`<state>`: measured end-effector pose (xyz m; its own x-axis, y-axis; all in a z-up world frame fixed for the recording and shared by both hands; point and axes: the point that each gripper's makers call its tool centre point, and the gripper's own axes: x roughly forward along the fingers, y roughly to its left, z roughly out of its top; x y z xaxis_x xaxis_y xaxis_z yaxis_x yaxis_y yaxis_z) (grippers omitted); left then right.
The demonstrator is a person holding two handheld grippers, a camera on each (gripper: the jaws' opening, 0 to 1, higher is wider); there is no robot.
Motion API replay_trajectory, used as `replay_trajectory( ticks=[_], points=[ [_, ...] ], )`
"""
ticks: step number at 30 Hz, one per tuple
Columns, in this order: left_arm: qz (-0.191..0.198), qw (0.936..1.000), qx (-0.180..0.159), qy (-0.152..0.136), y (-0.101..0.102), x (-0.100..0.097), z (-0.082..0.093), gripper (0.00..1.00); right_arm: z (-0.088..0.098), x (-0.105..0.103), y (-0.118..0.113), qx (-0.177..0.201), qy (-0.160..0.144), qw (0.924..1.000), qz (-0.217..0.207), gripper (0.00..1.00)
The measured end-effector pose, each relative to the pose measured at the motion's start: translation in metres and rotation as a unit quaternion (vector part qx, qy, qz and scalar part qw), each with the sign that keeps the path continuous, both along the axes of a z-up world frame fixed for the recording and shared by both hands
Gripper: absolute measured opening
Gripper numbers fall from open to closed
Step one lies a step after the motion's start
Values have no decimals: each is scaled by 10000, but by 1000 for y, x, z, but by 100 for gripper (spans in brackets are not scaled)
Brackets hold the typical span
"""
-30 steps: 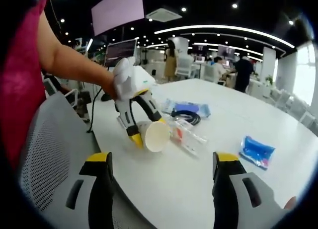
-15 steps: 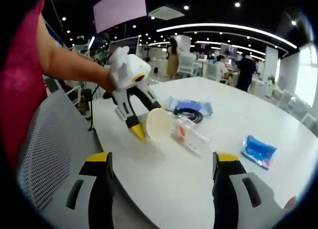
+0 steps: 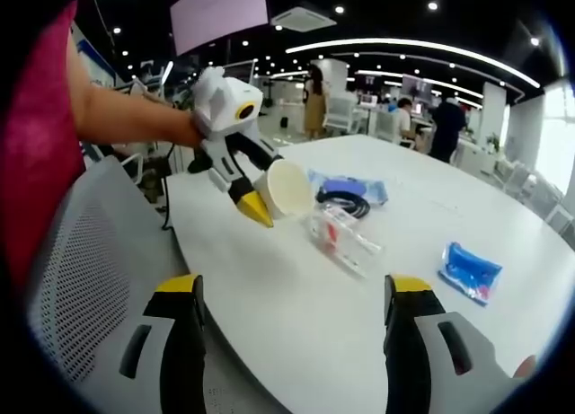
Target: Arrange the tabletop items into an orderly group along one side of the table until the central work area is clear of visible clutter.
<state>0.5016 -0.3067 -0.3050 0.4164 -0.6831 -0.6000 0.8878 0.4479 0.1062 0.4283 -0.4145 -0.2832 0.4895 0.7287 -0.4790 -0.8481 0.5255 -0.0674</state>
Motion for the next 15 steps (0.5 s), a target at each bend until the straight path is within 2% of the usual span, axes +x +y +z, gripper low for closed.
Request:
replay_trajectory(
  ticks=[8,15],
  points=[
    [347,9979,-500,-228,11,7,21,43,-3,-2,0,-71,45,10000,16,82],
    [618,9918,-971,-562,23,15,41,43,-6,-2,-1,-138,84,9999,17,81]
  ],
)
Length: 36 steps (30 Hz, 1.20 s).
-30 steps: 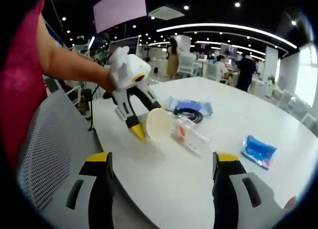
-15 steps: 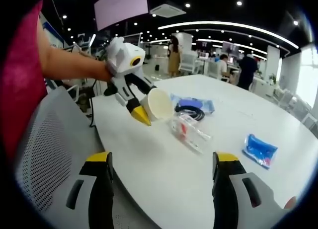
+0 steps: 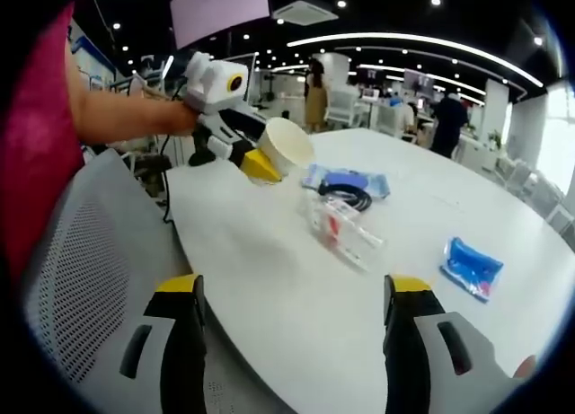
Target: Arrange the tabletop items into an orderly group along one side of the table until the central work area is clear of visible clutter.
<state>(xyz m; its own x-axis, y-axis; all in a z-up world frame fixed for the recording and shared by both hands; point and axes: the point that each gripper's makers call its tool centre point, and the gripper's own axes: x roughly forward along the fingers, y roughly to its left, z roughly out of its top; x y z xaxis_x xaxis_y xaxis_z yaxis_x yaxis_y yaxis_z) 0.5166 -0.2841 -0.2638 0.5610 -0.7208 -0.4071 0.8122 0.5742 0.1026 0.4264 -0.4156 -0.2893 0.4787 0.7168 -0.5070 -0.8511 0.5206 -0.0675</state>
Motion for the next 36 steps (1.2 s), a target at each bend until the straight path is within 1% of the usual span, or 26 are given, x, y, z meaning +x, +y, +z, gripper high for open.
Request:
replay_trajectory(
  ticks=[2,4,6,7,8,9,10,13,15,18,21,23,25,27,29,30,32,36],
  points=[
    [88,9997,-182,-168,3,3,8,43,-1,0,0,-20,14,10000,0,81],
    [173,9989,-337,-270,7,6,14,43,-2,-1,0,-39,25,10000,0,81],
    [320,9976,-503,-348,13,10,19,43,-3,-1,0,-59,45,10000,-2,81],
    [443,9963,-587,-453,18,13,24,43,-3,-1,0,-66,49,10000,-2,81],
    [474,9957,-618,-494,20,14,25,43,-4,-1,0,-81,54,10000,-5,81],
    [533,9940,-737,-599,22,16,30,43,-4,-1,-1,-87,59,9999,-6,81],
    [587,9931,-774,-655,25,18,31,43,-4,-1,-1,-93,68,9999,-8,81],
    [795,9896,-920,-764,34,23,36,43,-6,-1,-1,-126,92,9999,-10,81],
    [956,9859,-1110,-810,42,27,38,43,-7,-1,-1,-157,103,9998,-7,81],
    [1210,9802,-1209,-993,55,33,42,43,-8,-1,-1,-178,130,9998,-16,81],
    [1382,9758,-1308,-1078,64,37,43,43,-10,-1,-2,-205,154,9997,-19,81],
    [1524,9730,-1344,-1092,72,41,41,43,-11,-1,-2,-243,182,9995,-27,81],
    [1593,9712,-1376,-1116,79,45,38,43,-12,-1,-3,-260,205,9994,-30,81],
    [1650,9704,-1393,-1079,82,47,34,43,-14,-1,-3,-290,231,9993,-37,81],
    [1707,9683,-1463,-1090,86,49,32,43,-14,-2,-4,-305,247,9992,-45,81],
    [1758,9666,-1481,-1133,90,51,31,43,-15,-1,-4,-310,254,9992,-54,81],
    [1789,9657,-1495,-1141,93,53,29,43,-15,-1,-5,-320,263,9991,-81,81],
    [1923,9619,-1501,-1238,103,60,25,43,-17,0,-7,-352,278,9989,-107,81]
  ],
)
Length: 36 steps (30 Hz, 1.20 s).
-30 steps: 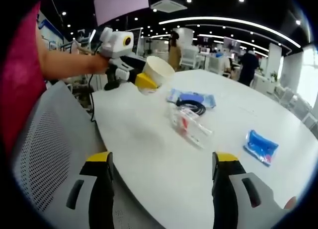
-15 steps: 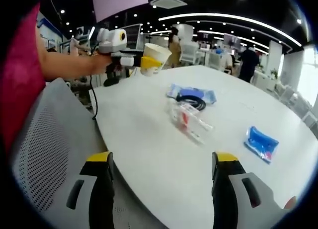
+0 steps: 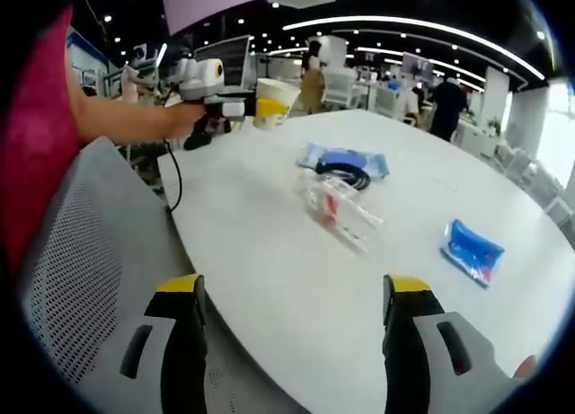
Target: Arrange the tabletop items into an orderly group along one side of the table until the central work area is clear of visible clutter.
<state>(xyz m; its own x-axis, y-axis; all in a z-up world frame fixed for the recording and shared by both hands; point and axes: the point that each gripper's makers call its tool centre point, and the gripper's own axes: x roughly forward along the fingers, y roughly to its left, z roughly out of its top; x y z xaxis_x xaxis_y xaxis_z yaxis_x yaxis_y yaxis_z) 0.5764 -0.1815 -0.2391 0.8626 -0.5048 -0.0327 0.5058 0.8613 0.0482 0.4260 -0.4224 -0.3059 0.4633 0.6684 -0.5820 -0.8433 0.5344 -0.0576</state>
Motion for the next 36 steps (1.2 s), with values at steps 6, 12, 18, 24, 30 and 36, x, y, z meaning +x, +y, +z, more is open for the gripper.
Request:
replay_trajectory(
  ticks=[6,12,18,24,30,36],
  points=[
    [282,9996,26,-18,11,7,-9,43,-2,1,-3,-55,26,10000,-42,81],
    [486,9988,26,19,23,16,-22,43,-5,0,-4,-95,71,9999,-78,80],
    [619,9981,-49,21,32,30,-35,43,-7,0,-7,-149,103,9998,-107,80],
    [934,9954,-214,79,49,49,-48,43,-10,1,-9,-194,152,9996,-140,79],
    [1113,9933,-277,169,61,64,-59,43,-14,0,-10,-260,234,9993,-136,79],
    [1121,9931,-303,188,63,70,-65,43,-16,0,-11,-302,282,9990,-157,79]
  ],
)
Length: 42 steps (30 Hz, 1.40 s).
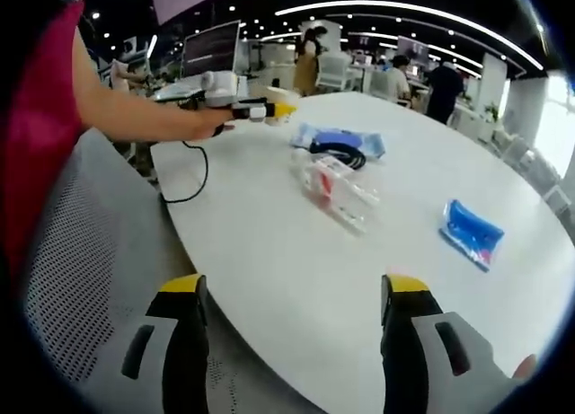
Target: Arrange the tabletop items into an orderly group along one side of the table until the central work area is clear of visible clutter.
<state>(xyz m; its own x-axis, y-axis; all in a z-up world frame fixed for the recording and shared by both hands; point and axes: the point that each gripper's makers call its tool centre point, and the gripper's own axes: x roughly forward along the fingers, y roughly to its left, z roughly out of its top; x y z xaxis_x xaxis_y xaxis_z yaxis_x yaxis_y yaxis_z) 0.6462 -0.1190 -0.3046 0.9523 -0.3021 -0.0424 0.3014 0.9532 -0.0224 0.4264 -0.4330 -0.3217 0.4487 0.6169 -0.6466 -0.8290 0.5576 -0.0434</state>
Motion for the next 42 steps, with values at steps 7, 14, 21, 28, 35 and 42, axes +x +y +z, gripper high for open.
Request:
replay_trajectory(
  ticks=[7,14,21,28,35,42],
  points=[
    [89,9999,46,4,5,8,-9,43,-2,0,-2,-72,8,10000,-14,79],
    [171,9998,72,43,9,13,-18,43,-4,-1,-3,-117,51,9999,-1,78],
    [229,9996,76,131,12,15,-27,43,-3,0,-3,-101,40,9999,-30,78],
    [244,9994,141,192,12,11,-34,43,-4,0,-4,-122,41,9999,-29,78],
    [257,9988,214,360,13,6,-40,44,-4,1,-4,-128,29,9999,-26,77],
    [241,9984,276,427,14,-1,-46,44,-3,0,-3,-120,14,9999,-21,77]
  ],
)
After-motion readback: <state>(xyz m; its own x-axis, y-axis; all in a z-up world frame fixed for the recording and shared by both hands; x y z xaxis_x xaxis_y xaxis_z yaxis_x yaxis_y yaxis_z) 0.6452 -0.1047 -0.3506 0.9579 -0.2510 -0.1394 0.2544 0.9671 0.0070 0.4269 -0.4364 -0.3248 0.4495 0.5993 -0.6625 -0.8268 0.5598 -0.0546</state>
